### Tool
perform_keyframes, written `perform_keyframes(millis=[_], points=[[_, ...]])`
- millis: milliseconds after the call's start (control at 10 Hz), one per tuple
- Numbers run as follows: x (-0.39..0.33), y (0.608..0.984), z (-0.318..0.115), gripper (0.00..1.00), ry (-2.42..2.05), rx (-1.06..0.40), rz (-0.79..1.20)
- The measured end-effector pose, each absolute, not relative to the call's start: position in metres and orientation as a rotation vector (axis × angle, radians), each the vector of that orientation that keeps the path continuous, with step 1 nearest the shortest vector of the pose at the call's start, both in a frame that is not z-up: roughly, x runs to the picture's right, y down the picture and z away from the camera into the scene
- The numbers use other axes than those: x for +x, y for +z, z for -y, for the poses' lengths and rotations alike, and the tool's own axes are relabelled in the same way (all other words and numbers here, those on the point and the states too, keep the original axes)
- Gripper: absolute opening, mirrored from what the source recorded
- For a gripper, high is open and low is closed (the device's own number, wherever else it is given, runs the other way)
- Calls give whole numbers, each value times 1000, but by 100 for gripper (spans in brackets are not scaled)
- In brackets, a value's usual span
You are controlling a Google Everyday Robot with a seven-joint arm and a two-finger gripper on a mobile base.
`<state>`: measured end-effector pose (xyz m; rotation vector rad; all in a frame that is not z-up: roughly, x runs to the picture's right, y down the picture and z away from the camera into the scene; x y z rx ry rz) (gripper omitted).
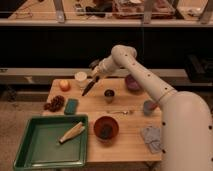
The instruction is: Place brush in paper cup
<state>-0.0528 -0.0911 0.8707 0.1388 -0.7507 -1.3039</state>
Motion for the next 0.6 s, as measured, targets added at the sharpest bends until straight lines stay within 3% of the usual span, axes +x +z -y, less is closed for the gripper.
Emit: perform_keyframes(millis=[600], points=[[-85,883,97,0,-1361,126,786]])
